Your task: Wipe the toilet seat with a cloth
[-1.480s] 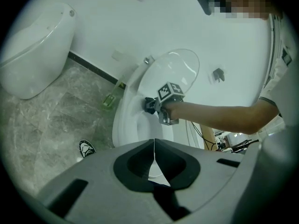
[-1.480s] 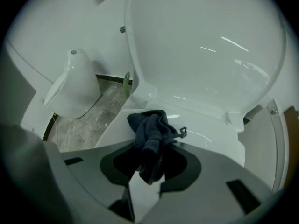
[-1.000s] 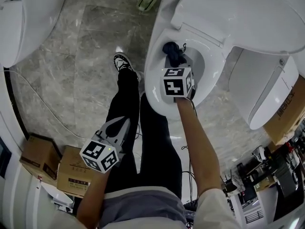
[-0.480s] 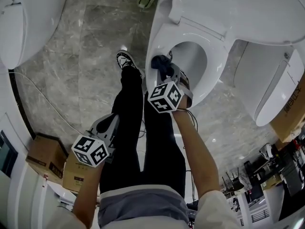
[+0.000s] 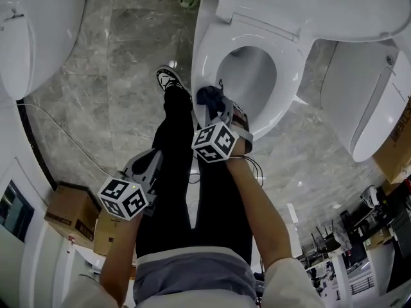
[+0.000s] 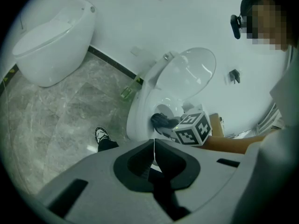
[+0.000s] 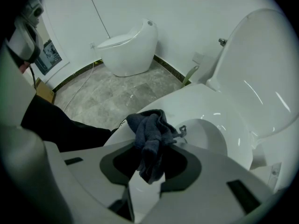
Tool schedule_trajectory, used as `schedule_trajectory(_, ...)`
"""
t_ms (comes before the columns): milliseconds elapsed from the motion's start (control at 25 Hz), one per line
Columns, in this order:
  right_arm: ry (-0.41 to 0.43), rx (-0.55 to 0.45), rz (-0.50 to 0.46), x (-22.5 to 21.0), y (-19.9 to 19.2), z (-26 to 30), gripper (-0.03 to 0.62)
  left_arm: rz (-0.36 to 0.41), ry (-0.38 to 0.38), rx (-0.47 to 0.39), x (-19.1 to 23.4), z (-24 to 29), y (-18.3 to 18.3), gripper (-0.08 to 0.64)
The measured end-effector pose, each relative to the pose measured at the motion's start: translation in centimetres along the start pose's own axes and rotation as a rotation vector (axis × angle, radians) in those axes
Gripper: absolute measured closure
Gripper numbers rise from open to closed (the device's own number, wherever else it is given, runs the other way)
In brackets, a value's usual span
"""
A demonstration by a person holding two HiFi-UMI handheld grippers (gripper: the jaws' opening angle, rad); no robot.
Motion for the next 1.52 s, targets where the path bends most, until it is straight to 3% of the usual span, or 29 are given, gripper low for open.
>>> schedule_trajectory(800, 0.047, 0.012, 0.093, 5.5, -8.6, -3.5, 0.486, 0.126, -0.022, 0.078, -4.6, 3.2, -1.5, 0.546)
schedule_trajectory(1120, 0.049, -0.014, 0.172, 5.6, -11.7, -5.1, 0.485, 0.194, -0.033, 0.128, -6.9, 5.0, -2.4, 0.546)
schedule_trajectory(1520, 0.059, -0.068, 0.16, 4.9, -15.5, -6.5, 0.483, 0.274, -0.042, 0.179, -9.6, 6.8, -3.1, 0.548)
Point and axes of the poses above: the fingertips, and each gripper's own axes: z forward along the fingers, x to its left, y out of its top, the point moved 9 cm from there along -z, backward along the fingers, and after that the axes turned 3 degrees about -x, right-handed, at the moved point
